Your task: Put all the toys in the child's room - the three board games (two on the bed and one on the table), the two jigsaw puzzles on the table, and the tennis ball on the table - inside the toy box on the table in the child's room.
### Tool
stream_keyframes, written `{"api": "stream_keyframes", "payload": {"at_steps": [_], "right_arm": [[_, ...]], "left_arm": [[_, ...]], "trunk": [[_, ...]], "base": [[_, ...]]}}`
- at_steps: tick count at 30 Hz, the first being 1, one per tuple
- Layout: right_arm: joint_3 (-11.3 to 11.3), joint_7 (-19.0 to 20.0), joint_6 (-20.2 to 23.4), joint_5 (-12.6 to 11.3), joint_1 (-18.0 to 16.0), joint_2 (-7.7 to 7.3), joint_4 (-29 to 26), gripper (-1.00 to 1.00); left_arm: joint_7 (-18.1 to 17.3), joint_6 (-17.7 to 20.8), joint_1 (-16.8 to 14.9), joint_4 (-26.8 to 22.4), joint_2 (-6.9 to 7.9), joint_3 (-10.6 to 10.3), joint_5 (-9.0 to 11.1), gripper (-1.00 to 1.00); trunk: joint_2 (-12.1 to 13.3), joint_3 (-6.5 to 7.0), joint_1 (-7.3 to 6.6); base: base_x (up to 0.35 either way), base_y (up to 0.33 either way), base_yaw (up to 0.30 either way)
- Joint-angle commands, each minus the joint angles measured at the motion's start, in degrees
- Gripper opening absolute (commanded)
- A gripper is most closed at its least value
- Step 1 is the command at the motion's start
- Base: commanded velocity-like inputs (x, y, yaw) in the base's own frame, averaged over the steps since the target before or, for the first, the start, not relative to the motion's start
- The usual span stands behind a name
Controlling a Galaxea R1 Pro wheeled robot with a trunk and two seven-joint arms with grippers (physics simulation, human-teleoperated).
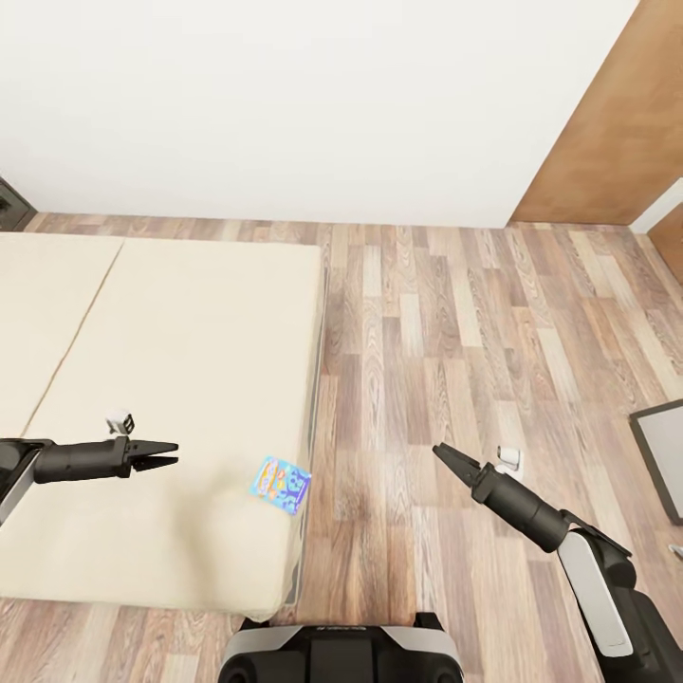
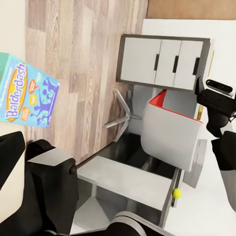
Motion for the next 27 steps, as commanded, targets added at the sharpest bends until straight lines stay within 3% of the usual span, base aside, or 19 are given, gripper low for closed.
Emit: {"api": "stream_keyframes", "payload": {"at_steps": [1, 27], "right_arm": [[0.0, 0.0, 0.4, -0.3, 0.0, 0.00, 0.0, 1.00], [-0.3, 0.2, 0.3, -0.3, 0.0, -0.34, 1.4, 1.00]], "left_arm": [[-0.2, 0.6, 0.0, 0.0, 0.08, -0.3, 0.2, 1.00], [-0.2, 0.4, 0.3, 0.2, 0.04, -0.3, -0.1, 1.00]], "trunk": [[0.4, 0.24, -0.21], [10.8, 7.34, -5.92]], "base": [[0.000, 0.000, 0.000], [0.000, 0.000, 0.000]]}}
